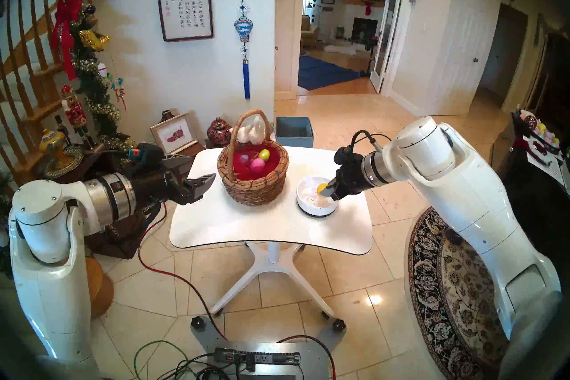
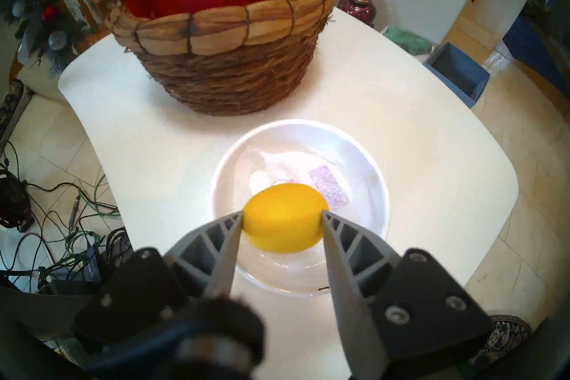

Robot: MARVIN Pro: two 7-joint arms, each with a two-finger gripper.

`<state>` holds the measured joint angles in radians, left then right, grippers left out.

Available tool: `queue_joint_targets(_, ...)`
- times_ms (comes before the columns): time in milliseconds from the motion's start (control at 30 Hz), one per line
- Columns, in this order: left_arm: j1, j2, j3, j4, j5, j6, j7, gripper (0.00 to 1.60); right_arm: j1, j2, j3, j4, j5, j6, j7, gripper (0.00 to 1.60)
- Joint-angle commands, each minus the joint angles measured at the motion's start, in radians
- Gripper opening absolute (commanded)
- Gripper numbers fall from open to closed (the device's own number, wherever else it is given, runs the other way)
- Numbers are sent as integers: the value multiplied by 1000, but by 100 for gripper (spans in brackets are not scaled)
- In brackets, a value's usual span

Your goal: Put easter egg into basket

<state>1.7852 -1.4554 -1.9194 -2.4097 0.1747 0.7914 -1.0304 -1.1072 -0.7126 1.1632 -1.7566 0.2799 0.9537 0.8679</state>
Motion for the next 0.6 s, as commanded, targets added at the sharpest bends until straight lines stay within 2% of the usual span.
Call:
queue_joint_targets(0, -2, 1, 2, -5, 0, 0, 0, 160, 18, 14, 38, -46, 16, -33, 10, 55)
queue_joint_targets(233, -2, 1, 2, -5, 0, -1, 0, 160, 56, -13, 43, -49, 17, -86, 14, 55)
queue_joint_targets(567, -2, 1, 2, -5, 0, -1, -1, 160, 137, -88, 15, -22, 9, -211, 33, 56)
